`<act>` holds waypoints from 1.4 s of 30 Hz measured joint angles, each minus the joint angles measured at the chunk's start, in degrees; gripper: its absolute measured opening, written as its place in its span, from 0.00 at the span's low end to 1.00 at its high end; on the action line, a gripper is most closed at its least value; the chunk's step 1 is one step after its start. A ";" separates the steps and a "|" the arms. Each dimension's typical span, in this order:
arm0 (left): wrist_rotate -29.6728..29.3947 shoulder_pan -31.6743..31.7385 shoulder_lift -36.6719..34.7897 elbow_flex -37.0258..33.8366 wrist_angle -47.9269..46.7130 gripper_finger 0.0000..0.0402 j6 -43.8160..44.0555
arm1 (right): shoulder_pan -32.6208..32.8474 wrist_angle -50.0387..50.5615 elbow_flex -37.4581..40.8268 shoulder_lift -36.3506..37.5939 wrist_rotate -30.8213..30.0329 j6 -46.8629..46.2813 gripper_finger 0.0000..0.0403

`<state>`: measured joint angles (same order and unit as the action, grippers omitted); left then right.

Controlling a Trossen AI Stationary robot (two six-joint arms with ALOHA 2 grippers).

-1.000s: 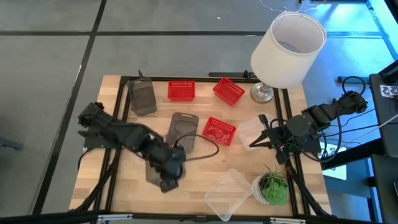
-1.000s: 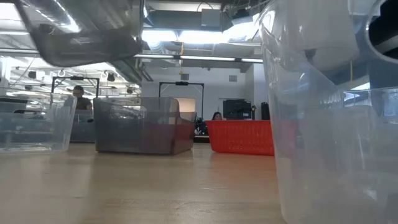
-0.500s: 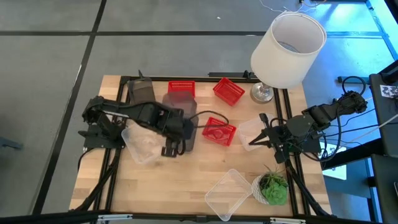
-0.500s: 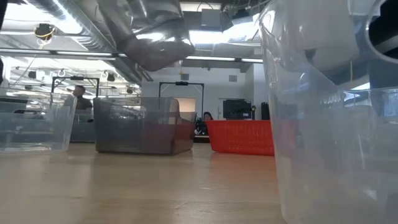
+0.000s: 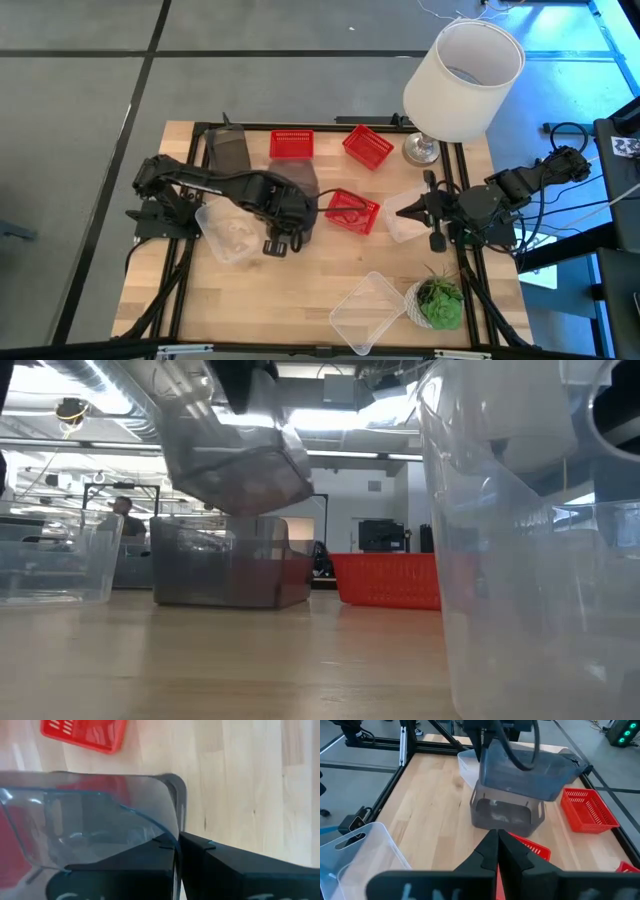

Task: Stack baskets by color
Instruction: Stack the bottom black bin on the middle black bin

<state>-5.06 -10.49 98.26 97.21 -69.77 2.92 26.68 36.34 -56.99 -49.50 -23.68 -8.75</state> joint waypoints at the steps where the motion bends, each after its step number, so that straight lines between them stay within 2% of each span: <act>1: 0.04 0.20 0.00 -0.63 1.07 0.00 0.18 | 0.00 -0.02 0.00 0.00 0.00 0.00 0.02; 4: 0.38 0.35 0.00 -3.07 5.22 0.00 1.16 | 0.00 -0.01 0.00 0.00 -0.50 0.03 0.02; 17: 3.10 0.73 0.00 -11.35 9.25 0.00 4.09 | 0.00 -0.02 0.00 0.00 -0.72 1.52 0.02; 28: 3.41 2.21 0.00 -12.33 8.96 0.00 7.54 | 0.00 -0.02 0.00 0.00 -0.74 1.60 0.02; 33: 5.71 2.73 0.00 -12.33 8.99 0.06 8.81 | 0.00 -0.02 0.00 0.00 -0.74 1.49 0.02; 38: 4.32 2.72 0.00 -12.33 9.37 0.14 10.36 | 0.00 -0.03 0.00 0.00 -0.74 1.42 0.02; 42: 4.42 2.75 0.00 -11.26 8.25 0.17 11.88 | 0.00 -0.04 0.00 0.00 -0.74 1.36 0.02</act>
<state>-0.64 -7.74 98.26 85.95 -61.52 14.80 26.68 36.29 -56.99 -49.50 -24.43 -7.40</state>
